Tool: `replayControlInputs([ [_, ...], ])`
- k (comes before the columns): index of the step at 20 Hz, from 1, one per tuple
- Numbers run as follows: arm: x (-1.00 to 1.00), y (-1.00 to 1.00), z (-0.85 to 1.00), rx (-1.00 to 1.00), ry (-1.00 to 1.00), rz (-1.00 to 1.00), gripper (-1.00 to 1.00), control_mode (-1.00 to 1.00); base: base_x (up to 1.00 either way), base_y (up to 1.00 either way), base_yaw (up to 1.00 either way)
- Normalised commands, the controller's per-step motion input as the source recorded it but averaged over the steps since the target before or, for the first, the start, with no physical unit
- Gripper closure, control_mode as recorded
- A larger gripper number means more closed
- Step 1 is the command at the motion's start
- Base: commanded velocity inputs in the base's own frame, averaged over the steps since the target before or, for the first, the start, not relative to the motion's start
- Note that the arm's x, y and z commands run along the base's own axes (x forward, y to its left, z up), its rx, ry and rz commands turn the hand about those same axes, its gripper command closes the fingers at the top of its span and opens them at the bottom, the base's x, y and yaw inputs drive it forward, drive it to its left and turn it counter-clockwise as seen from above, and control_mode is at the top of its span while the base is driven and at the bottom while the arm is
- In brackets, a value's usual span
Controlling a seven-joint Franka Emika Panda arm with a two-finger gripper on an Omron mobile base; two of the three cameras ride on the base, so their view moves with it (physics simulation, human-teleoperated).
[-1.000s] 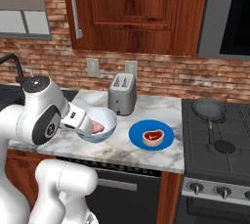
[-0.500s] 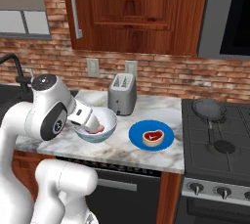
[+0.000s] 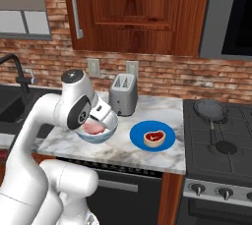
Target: Place one of the steaks on the plate and the other in the bowl. Then place the bowl in the fridge.
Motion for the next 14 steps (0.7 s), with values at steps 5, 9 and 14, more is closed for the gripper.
replayControlInputs([
  [5,0.37,-0.18,-0.29,0.23,0.05,-0.17,-1.0,-1.0,0.0,0.0,0.0],
  [9,0.29,0.0,-0.08,0.05,0.0,0.01,-1.0,-1.0,0.0,0.0,0.0],
  [14,0.49,0.0,-0.17,0.02,0.0,0.0,-1.0,-1.0,0.0,0.0,0.0],
])
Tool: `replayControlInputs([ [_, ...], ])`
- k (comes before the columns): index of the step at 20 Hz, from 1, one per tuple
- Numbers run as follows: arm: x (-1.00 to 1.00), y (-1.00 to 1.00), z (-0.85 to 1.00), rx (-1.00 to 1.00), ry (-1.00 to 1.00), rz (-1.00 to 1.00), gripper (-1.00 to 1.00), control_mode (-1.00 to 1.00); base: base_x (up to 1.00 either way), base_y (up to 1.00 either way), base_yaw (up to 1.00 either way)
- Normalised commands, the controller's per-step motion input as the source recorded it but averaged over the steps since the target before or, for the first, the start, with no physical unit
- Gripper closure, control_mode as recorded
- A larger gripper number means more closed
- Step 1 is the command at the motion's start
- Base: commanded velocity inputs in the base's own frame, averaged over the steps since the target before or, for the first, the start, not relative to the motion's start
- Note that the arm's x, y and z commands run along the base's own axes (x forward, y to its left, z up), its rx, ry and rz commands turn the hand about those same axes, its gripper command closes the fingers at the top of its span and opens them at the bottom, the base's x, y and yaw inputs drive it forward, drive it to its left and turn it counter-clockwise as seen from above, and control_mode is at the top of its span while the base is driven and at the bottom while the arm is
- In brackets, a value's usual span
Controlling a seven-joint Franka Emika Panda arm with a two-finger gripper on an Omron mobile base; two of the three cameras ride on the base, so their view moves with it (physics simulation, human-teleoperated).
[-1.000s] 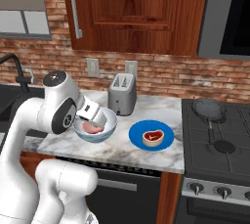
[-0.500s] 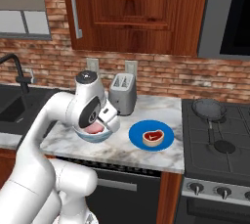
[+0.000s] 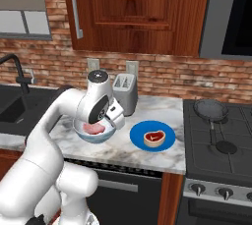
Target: Place one of the steaks on the plate and the other in the bowl. Then place the bowl in the fridge.
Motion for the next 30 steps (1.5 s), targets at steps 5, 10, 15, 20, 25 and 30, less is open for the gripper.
replayControlInputs([
  [5,0.62,0.0,-0.3,0.0,0.0,0.03,-1.0,-1.0,0.0,0.0,0.0],
  [10,0.54,-0.04,-0.43,0.0,0.0,0.05,-1.0,-1.0,0.0,0.0,0.0],
  [15,0.15,-0.14,-0.32,0.01,0.0,0.18,-1.0,-1.0,0.0,0.0,0.0],
  [20,0.0,-0.01,-0.08,0.0,0.12,0.18,-1.0,-1.0,0.0,0.0,0.0],
  [25,0.0,0.0,-0.05,0.0,0.01,0.07,-1.0,-1.0,0.0,0.0,0.0],
  [30,0.01,0.0,-0.18,0.0,0.05,0.03,-1.0,-1.0,0.0,0.0,0.0],
])
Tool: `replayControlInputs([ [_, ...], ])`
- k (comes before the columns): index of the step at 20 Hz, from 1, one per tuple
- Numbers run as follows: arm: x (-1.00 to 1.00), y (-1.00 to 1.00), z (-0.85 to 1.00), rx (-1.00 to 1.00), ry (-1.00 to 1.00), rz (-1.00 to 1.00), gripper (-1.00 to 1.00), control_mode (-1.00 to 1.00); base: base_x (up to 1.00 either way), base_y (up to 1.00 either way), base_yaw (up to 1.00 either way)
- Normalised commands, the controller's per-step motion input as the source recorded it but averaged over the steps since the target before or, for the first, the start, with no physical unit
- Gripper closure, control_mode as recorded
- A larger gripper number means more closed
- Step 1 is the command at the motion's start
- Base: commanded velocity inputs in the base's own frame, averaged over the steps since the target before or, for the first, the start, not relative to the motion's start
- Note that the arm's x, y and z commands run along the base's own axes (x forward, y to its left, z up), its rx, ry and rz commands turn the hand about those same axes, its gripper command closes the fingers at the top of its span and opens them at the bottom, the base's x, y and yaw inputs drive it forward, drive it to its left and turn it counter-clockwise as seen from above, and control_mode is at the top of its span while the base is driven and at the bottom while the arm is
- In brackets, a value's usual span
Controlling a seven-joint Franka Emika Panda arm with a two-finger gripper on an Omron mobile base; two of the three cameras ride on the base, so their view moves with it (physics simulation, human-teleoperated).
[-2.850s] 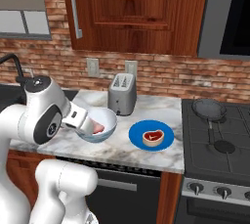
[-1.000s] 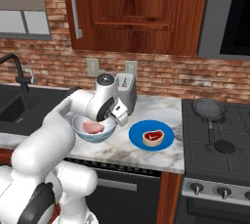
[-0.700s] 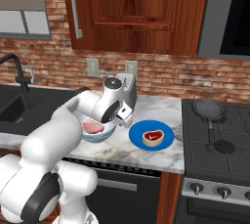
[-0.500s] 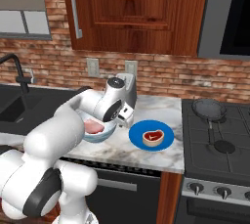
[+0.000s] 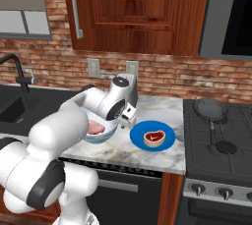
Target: Place one of the steaks on the plate and the other in the bowl. Then place the bowl in the fridge.
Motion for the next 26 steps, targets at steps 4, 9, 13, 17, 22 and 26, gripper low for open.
replayControlInputs([
  [4,0.0,0.0,-0.24,-0.01,0.07,0.0,-1.0,-1.0,0.0,0.0,0.0],
  [9,0.0,0.0,-0.25,-0.01,0.09,0.0,-1.0,-1.0,0.0,0.0,0.0],
  [13,0.0,0.02,-0.09,0.0,0.08,0.0,-1.0,-1.0,0.0,0.0,0.0],
  [17,0.0,0.06,-0.05,0.0,0.04,0.0,-1.0,-1.0,0.0,0.0,0.0],
  [22,0.0,0.08,-0.08,0.0,0.02,0.0,-1.0,-1.0,0.0,0.0,0.0],
  [26,0.0,0.02,-0.13,0.0,0.0,0.0,-1.0,-1.0,0.0,0.0,0.0],
])
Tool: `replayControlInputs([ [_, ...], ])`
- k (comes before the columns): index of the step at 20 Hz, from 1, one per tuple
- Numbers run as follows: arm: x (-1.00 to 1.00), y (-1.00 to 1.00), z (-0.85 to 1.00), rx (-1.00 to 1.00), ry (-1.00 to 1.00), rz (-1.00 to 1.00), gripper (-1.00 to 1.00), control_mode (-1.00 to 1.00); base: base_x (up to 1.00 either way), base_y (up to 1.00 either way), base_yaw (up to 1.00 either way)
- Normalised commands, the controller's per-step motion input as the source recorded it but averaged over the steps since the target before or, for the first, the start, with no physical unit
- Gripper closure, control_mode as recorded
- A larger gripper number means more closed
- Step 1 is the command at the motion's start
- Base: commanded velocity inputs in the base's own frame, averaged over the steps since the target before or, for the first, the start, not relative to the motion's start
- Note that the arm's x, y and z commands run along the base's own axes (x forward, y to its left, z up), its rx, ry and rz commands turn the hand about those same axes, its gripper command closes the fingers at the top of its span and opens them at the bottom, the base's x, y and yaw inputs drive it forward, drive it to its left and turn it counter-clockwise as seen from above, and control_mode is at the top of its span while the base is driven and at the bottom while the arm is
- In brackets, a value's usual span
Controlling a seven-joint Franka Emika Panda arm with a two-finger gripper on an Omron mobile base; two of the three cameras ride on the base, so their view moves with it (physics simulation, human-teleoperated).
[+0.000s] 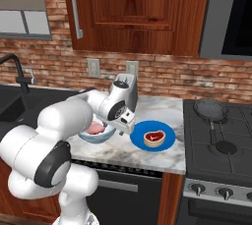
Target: Place one of the steaks on the plate and the other in the bowl. Then place the bowl in the fridge.
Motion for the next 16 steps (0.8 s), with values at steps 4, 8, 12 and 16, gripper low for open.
replayControlInputs([
  [4,0.0,0.0,-0.18,0.0,0.0,0.0,-1.0,-1.0,0.0,0.0,0.0],
  [8,0.0,0.0,-0.17,0.0,0.0,0.0,-1.0,-1.0,0.0,0.0,0.0],
  [12,0.0,0.06,-0.13,0.0,0.0,0.0,1.0,-1.0,0.0,0.0,0.0],
  [16,0.0,0.07,-0.05,0.0,0.0,0.0,1.0,-1.0,0.0,0.0,0.0],
])
